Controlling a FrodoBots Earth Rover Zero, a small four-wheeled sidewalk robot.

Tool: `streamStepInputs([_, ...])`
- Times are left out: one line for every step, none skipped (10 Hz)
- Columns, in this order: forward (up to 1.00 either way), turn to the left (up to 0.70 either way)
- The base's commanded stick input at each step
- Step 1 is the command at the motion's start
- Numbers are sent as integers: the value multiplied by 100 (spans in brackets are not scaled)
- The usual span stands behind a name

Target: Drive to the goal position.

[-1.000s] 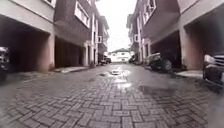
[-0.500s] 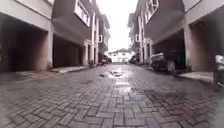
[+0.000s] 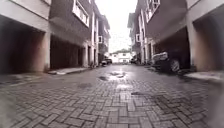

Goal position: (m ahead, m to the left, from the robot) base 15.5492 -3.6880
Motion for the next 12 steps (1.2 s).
streamStepInputs([70, -35])
streamStepInputs([70, -35])
streamStepInputs([70, -35])
streamStepInputs([70, -35])
streamStepInputs([70, -35])
streamStepInputs([70, -35])
streamStepInputs([70, -35])
streamStepInputs([70, 0])
streamStepInputs([70, 0])
streamStepInputs([70, 0])
streamStepInputs([70, 0])
streamStepInputs([70, 0])
